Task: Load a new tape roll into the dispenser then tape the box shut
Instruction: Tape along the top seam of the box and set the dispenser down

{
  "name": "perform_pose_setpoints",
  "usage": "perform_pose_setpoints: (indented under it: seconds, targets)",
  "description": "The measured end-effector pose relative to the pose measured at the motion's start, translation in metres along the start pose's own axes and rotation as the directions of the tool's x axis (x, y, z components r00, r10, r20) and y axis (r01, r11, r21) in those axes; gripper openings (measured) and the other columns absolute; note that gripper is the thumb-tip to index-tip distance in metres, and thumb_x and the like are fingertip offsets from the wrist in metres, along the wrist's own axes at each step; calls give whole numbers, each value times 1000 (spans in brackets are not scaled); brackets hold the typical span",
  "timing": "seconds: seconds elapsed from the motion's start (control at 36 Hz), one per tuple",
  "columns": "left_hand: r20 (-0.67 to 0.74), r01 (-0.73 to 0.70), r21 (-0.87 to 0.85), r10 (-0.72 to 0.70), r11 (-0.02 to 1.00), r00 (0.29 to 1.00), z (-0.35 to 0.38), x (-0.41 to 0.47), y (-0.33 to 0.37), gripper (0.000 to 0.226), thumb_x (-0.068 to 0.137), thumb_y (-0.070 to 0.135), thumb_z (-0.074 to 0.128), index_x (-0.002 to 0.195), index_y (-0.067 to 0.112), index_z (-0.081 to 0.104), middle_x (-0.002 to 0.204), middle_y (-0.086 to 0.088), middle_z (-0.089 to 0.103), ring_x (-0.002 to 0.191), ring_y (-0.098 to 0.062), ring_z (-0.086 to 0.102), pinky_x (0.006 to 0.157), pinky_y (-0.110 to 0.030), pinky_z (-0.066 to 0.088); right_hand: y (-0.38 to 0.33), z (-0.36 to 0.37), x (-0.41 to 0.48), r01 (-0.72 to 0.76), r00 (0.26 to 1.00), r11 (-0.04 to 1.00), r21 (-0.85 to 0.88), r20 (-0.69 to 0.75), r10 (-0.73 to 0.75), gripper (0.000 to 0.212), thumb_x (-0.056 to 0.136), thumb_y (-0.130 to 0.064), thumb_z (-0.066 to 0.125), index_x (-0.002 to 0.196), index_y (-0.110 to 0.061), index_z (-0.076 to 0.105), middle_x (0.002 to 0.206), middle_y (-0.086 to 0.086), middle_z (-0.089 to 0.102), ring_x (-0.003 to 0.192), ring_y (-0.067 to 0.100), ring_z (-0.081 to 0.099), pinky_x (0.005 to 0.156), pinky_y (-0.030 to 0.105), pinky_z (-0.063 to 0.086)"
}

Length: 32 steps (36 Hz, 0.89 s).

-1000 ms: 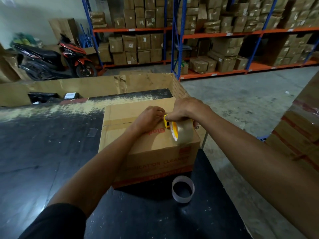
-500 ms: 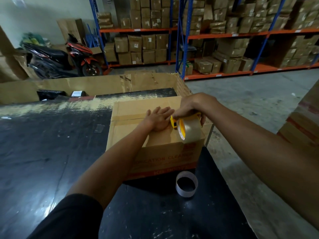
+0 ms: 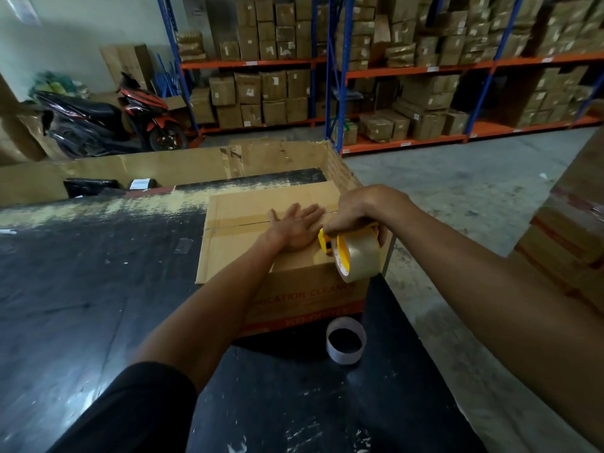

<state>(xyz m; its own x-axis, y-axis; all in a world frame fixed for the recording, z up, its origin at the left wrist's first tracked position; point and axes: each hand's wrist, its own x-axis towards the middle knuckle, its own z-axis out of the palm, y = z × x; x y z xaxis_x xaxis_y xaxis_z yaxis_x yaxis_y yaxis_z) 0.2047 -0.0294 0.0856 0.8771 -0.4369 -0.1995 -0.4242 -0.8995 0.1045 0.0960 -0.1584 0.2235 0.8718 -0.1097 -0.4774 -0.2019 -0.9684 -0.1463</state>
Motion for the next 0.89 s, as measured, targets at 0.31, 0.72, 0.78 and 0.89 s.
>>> perform_pose_setpoints:
  seconds: [0.31, 0.72, 0.78, 0.89]
  targets:
    - [-18, -12, 46, 13, 999, 1000, -5, -6, 10, 66, 104, 62, 25, 162, 42, 2, 172, 13, -14, 157, -32, -24, 117, -76, -8, 12, 20, -30, -4, 1000, 1000, -17, -5, 4, 54, 90, -47, 67, 119, -8, 44, 105, 19, 55, 80, 36, 72, 75, 46, 64]
    - [87, -11, 16, 10, 1000, 996, -3, -6, 20, 78, 96, 76, 20, 162, 42, -4, 172, 14, -12, 161, -25, -10, 121, -72, -2, 27, 44, -67, 66, 994, 994, -92, -77, -73, 53, 94, -51, 61, 117, -4, 55, 87, 10, 51, 61, 24, 56, 56, 35, 54]
    - [95, -14, 8, 14, 1000, 995, -3, -8, 20, 80, 94, 79, 21, 162, 43, -4, 172, 14, -13, 160, -25, -11, 121, -72, -3, 28, 48, -70, 81, 992, 992, -92, -94, -89, 59, 95, -52, 59, 128, -3, 56, 97, 11, 53, 61, 23, 53, 55, 33, 50]
    - [125, -35, 21, 32, 999, 992, -7, -11, 19, 95, 86, 86, 28, 162, 40, -8, 172, 11, -16, 160, -27, -14, 121, -72, -4, 27, 55, -68, 90, 987, 992, -85, -122, -100, 54, 94, -53, 60, 121, -7, 60, 100, 10, 54, 67, 24, 54, 63, 36, 52]
